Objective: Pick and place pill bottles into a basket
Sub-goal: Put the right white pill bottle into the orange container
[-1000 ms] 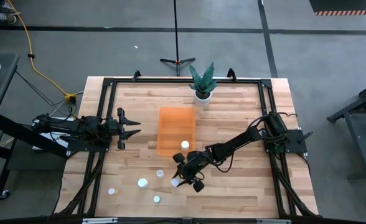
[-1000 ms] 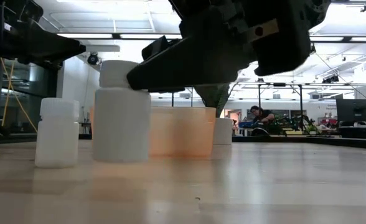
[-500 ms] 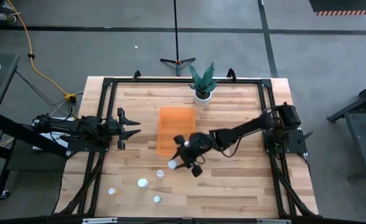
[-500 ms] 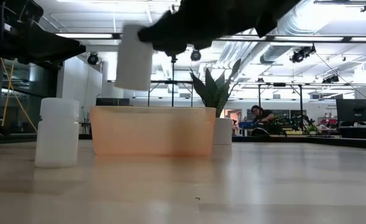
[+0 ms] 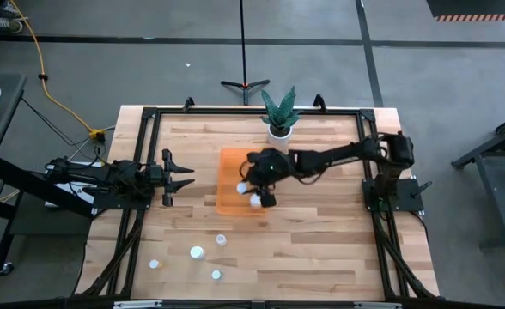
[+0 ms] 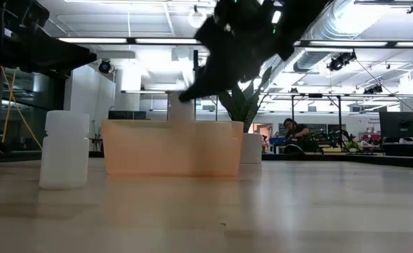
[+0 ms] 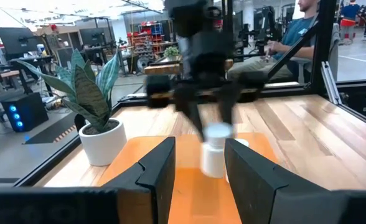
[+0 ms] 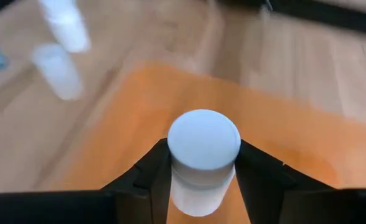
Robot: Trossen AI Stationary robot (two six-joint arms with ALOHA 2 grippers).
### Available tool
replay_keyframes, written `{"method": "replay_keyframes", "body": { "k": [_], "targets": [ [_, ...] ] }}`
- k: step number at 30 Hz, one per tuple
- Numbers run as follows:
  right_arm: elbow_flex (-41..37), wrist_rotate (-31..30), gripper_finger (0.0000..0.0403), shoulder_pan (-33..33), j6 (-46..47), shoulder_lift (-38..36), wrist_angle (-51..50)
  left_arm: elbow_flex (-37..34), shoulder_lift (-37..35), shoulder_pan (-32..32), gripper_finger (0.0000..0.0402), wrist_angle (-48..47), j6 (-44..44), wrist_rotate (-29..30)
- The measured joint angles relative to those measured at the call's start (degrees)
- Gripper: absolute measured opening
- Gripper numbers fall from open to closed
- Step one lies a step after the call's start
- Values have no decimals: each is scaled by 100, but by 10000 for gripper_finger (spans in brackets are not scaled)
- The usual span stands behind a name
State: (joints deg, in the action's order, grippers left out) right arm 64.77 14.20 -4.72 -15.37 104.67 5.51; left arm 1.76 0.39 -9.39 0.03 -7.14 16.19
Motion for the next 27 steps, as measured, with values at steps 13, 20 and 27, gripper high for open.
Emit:
{"method": "replay_keyframes", "body": {
  "k": [13, 20, 27],
  "targets": [
    [-4, 829, 142, -554, 290, 567, 521, 0, -1, 0, 172, -11, 2, 2],
    [0, 826, 143, -555, 247, 780, 980, 0, 1, 0, 172, -13, 2, 0],
    [-1, 814, 151, -554, 236, 1101, 1276, 0, 0, 0, 172, -13, 2, 2]
  ]
}}
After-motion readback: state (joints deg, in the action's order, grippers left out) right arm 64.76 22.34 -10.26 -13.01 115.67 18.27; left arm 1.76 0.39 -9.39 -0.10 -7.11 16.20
